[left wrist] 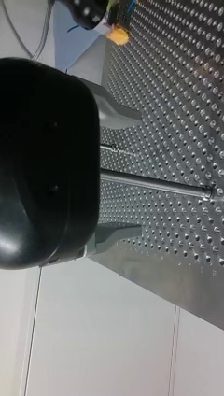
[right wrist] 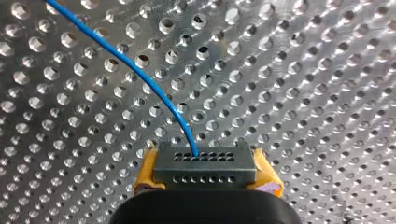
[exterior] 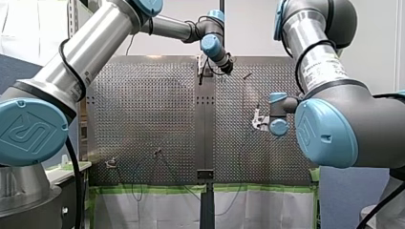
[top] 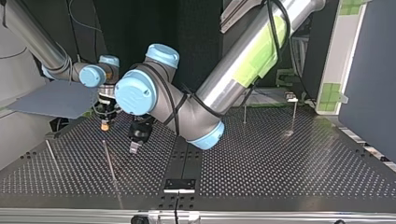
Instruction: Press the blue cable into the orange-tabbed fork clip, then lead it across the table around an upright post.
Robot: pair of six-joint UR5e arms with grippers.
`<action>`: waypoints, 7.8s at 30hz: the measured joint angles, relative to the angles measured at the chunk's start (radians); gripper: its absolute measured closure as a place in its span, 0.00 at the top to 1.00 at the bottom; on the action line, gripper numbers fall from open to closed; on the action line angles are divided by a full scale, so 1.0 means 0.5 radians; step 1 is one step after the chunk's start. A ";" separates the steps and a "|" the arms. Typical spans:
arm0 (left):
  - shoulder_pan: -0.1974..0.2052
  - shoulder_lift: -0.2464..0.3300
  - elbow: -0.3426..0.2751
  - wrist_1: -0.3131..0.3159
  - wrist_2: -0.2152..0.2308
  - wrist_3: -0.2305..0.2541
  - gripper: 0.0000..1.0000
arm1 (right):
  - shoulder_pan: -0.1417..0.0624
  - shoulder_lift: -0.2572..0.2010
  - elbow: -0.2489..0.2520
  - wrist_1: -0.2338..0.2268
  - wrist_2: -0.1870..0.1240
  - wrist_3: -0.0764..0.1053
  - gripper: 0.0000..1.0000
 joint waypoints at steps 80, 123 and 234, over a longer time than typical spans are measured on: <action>-0.174 -0.001 -0.091 -0.072 -0.292 -0.519 1.00 | -0.101 -1.311 0.130 0.726 -0.112 0.202 0.00; -0.121 0.068 -0.161 0.388 0.387 -1.166 1.00 | 0.031 -1.401 0.192 0.771 -0.272 0.182 0.00; 0.126 -0.167 -0.161 0.637 -0.032 -0.442 0.00 | -0.257 -0.732 -0.362 0.719 -0.502 0.264 0.00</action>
